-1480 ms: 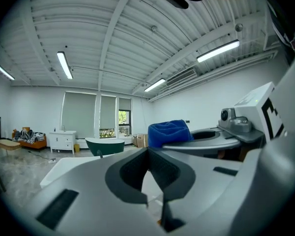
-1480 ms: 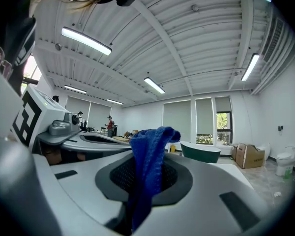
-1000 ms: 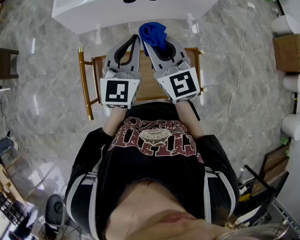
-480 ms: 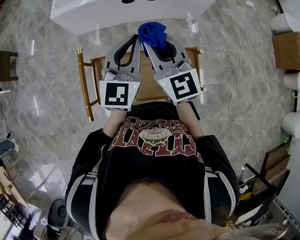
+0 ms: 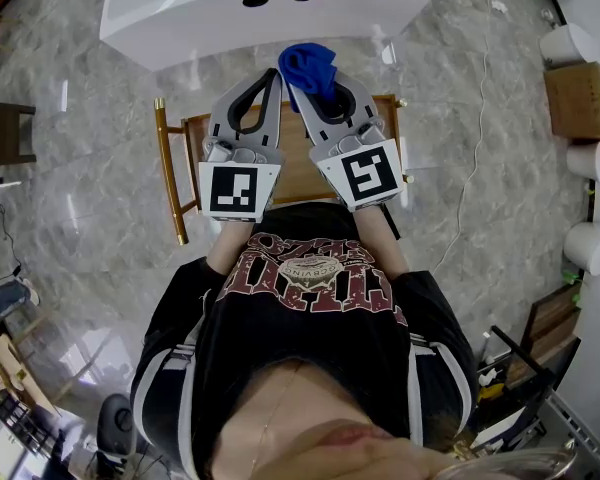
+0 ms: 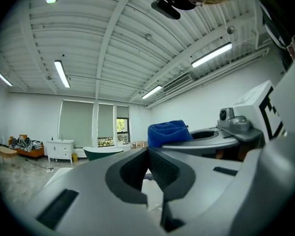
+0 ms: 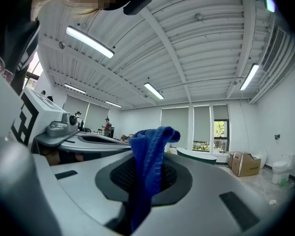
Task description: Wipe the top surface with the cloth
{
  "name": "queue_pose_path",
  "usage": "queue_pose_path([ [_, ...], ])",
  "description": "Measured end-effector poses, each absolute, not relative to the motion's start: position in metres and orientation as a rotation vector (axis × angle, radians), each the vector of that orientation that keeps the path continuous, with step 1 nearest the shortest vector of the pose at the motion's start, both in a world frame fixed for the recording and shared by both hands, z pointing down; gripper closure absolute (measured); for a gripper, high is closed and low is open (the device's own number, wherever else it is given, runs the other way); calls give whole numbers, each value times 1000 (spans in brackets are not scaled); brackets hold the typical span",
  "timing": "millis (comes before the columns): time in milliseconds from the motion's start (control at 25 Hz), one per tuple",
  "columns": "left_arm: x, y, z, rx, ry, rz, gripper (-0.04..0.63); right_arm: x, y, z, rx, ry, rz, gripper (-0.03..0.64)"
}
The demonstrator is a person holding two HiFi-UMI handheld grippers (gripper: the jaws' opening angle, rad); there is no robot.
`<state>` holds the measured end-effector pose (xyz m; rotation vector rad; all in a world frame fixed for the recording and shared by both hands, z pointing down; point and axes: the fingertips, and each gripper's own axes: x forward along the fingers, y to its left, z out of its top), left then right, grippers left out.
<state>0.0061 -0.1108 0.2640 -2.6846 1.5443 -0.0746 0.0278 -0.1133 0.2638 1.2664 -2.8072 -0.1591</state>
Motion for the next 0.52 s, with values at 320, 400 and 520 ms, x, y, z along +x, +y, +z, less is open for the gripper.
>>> queue_pose_path([
  [320, 3, -112, 264, -2697, 1535, -62, 549, 24, -115, 265, 1261, -2795, -161, 558],
  [400, 5, -114, 266, -2697, 1532, -71, 549, 25, -116, 267, 1261, -2793, -159, 558],
  [520, 6, -115, 269, -2695, 1522, -85, 549, 26, -118, 270, 1264, -2781, -150, 558],
])
